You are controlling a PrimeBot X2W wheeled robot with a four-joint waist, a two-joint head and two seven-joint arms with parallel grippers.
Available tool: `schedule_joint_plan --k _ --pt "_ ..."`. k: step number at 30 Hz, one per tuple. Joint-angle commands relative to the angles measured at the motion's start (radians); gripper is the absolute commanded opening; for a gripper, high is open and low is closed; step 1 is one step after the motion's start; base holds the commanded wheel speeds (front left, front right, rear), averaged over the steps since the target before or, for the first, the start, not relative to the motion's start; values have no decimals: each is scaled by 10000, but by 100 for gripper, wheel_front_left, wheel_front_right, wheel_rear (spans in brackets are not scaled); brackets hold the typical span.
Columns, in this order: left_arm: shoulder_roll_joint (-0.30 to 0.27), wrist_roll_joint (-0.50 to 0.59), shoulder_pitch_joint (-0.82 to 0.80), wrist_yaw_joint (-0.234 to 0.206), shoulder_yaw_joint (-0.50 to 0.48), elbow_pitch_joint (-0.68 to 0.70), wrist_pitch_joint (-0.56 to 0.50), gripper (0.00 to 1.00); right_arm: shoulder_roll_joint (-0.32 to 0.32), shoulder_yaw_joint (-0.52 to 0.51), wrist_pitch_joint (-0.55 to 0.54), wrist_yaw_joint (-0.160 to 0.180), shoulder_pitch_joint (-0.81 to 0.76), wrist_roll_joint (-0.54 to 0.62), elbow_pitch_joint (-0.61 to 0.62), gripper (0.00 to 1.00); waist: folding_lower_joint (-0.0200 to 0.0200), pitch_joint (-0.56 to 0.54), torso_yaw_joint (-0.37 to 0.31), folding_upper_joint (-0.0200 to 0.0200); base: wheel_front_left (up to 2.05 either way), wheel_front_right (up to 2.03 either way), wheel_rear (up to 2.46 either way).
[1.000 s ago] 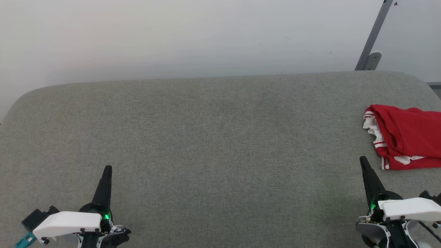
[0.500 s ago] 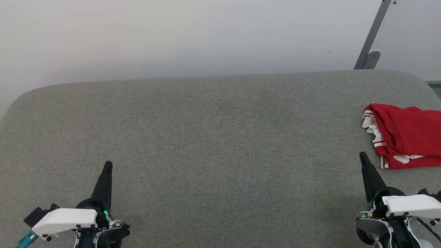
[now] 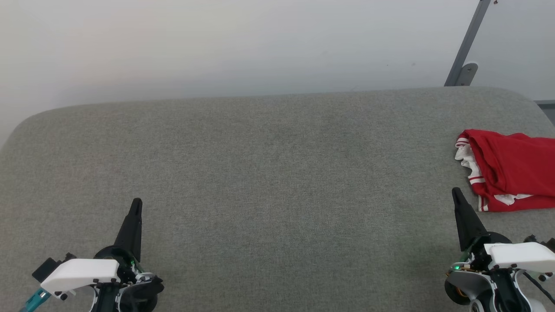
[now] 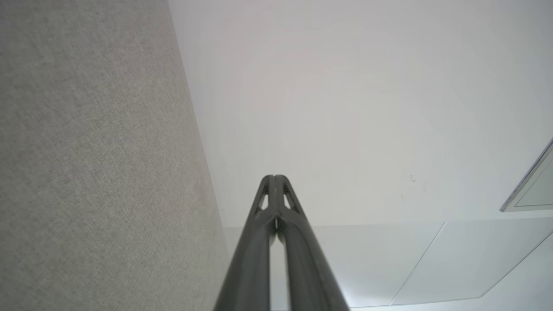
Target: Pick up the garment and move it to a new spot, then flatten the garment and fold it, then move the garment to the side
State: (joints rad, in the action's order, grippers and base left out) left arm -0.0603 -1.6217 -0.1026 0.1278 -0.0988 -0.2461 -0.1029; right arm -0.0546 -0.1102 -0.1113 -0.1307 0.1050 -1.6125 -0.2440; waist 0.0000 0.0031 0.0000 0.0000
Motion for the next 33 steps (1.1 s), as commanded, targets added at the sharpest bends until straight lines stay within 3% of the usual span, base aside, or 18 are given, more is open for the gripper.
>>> schedule_joint_plan --k 1,33 --pt "14 -28 -117 52 -50 0 -51 0 38 -28 -37 0 76 -53 -19 0 0 0 0 0 0 0 0" --pt "49 31 -123 53 -100 -1 -86 0 45 -40 -38 -2 66 -28 -19 0 0 0 0 0 0 0 0"
